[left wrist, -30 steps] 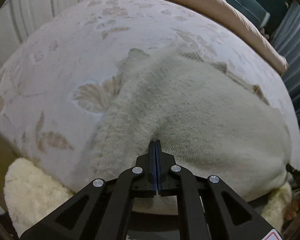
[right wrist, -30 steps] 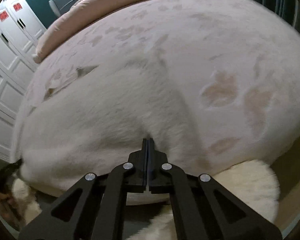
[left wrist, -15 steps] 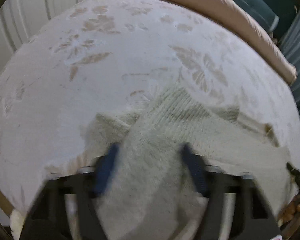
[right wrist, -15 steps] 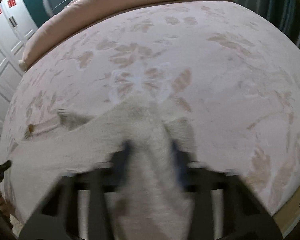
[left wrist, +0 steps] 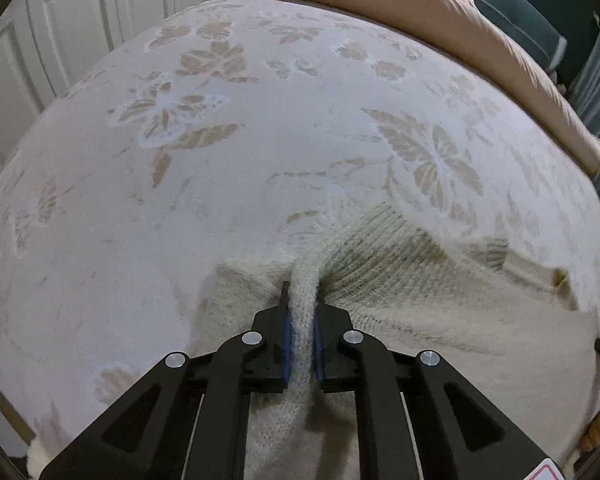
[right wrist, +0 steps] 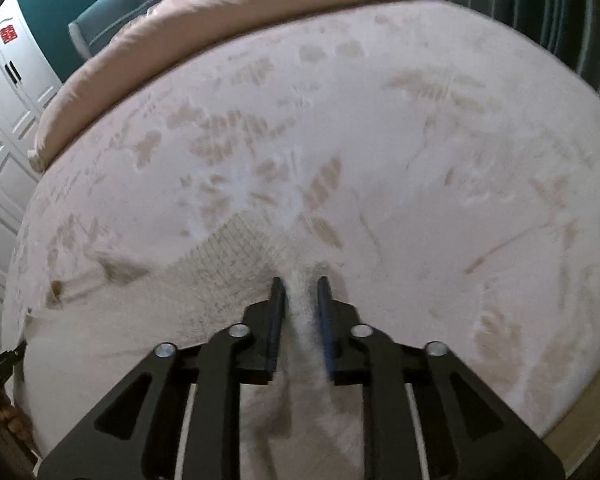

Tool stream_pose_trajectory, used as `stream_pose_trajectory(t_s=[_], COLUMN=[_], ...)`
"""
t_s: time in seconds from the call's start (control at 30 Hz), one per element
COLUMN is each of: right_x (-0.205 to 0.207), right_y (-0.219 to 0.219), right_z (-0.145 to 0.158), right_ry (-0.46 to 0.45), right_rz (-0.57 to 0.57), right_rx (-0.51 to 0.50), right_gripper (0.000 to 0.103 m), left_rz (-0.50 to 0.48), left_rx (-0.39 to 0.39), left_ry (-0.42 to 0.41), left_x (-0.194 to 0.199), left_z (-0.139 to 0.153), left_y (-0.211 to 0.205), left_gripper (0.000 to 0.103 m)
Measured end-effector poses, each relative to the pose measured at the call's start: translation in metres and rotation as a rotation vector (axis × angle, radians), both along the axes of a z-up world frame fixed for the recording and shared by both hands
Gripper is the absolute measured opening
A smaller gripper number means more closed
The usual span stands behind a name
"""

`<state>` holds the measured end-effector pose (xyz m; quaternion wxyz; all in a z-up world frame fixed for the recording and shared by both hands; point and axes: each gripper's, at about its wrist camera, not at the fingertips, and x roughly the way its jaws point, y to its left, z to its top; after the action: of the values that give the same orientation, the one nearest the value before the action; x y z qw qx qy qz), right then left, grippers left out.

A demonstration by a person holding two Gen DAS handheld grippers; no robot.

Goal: Fold small clothes

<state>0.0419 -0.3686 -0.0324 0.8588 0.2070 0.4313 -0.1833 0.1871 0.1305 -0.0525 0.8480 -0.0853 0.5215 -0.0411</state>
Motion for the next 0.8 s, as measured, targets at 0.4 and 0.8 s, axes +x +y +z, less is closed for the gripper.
stream_pose_trajectory(t_s=[0.4,0.8], right_x=[-0.042,-0.109], right_y=[0.191,0.036], right_z=[0.001,-0.025], right_ry=[-0.001,0.043], right_rz=[0.463,0.074], right_rx=[0.167,0.174], right_gripper=[0.020,0.000], left_rz=[-0.285,-0.028], left_rx=[-0.079,-0.092], left_ry=[0.025,0.065], left_x=[-0.132,-0.134], left_z=[0.024,0.002], left_y=[-0.095,0.030], left_gripper=[0.021,0.008])
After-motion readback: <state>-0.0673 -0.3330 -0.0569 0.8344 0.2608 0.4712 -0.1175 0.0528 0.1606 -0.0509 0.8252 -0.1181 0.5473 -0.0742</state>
